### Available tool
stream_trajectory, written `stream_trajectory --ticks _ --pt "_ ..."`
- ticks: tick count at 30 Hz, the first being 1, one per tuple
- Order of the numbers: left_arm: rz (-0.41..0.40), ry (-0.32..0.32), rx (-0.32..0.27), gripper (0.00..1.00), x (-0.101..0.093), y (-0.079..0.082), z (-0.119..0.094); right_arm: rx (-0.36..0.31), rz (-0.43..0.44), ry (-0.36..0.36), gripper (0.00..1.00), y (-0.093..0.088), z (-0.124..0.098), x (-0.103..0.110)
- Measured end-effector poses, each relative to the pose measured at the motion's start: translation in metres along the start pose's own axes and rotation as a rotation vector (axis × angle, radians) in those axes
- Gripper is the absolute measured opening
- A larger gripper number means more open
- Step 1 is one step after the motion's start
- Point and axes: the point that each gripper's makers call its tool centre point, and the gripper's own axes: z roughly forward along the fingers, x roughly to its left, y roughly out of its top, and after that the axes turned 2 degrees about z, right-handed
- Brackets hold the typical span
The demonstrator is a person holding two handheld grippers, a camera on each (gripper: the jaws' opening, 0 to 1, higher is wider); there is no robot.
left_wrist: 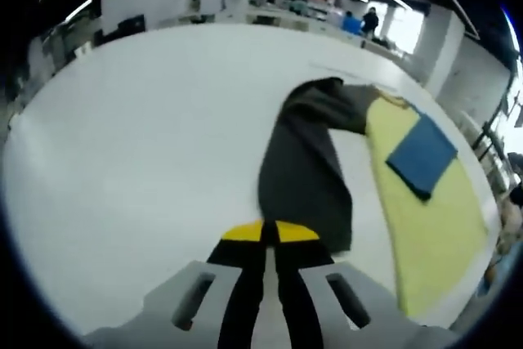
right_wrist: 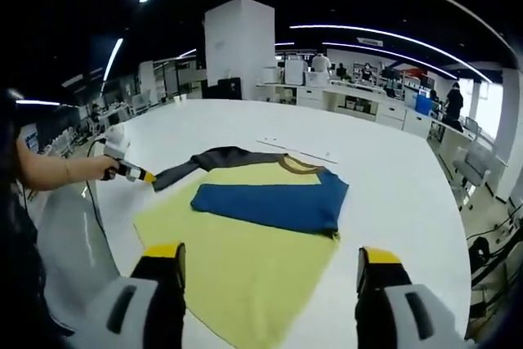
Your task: Fold the garment on the visible template until the final outline fits inside the template.
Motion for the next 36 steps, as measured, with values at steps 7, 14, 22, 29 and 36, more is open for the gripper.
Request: stream_trajectory --ticks 7,14,22,29,36 --pt "0.048 0.02 0.021 0.0 0.014 0.006 -0.001 0.024 -0.029 0.0 0.86 -0.004 0.004 0.002" --pt "0.064 0.036 -0.001 0.0 0.029 0.026 -0.006 0.04 -0.034 0.007 0.87 -0.007 0.005 0.004" --pt "0.103 0.12 -0.019 0.0 0.056 0.053 -0.013 0.079 -0.071 0.039 0.96 -0.012 0.007 0.008" --pt "0.157 0.191 -0.001 0.0 0.08 0.065 -0.006 0.066 -0.082 0.041 0.97 -0.005 0.009 0.01" --pt "0.121 0.228 0.016 0.0 0.102 0.074 -0.003 0.064 -0.082 0.047 0.98 -0.003 0.01 0.011"
